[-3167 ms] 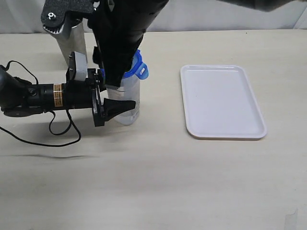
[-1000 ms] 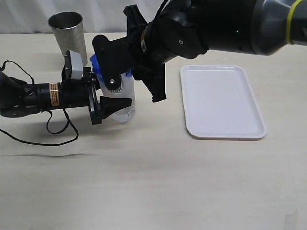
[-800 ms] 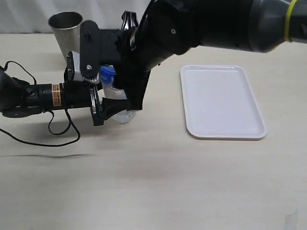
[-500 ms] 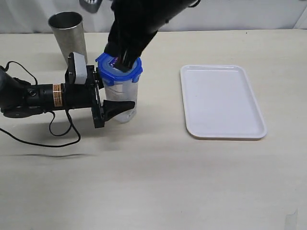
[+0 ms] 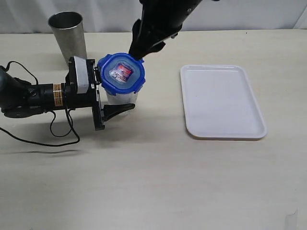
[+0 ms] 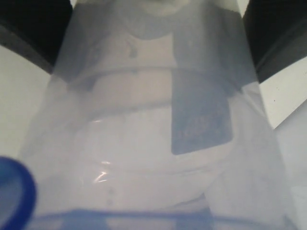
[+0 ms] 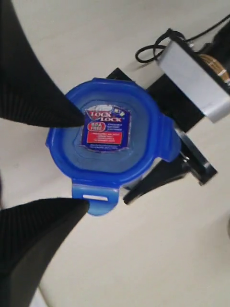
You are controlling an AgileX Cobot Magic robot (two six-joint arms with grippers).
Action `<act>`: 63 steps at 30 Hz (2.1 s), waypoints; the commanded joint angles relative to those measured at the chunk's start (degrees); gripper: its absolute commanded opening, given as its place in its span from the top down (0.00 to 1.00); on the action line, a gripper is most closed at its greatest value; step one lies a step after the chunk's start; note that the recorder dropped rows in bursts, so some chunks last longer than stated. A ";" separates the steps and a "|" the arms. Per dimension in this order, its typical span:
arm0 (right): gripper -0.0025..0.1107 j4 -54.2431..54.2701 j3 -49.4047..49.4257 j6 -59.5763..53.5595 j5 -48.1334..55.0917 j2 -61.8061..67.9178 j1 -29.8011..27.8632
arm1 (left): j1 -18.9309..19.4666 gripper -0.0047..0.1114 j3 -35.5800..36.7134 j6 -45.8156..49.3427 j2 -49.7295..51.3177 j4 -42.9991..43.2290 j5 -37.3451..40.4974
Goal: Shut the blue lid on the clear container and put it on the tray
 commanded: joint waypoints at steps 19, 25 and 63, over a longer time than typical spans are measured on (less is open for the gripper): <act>0.57 5.34 -0.26 -8.59 0.71 8.60 0.02 | -0.11 0.96 0.33 0.32 0.24 0.75 3.30; 0.70 5.47 -0.26 -7.37 1.56 12.21 0.02 | -0.11 0.96 0.33 -0.20 0.24 1.43 3.30; 0.56 2.21 -0.26 -8.36 -2.98 6.10 -5.34 | 3.09 0.96 0.33 -11.59 -2.11 1.55 3.30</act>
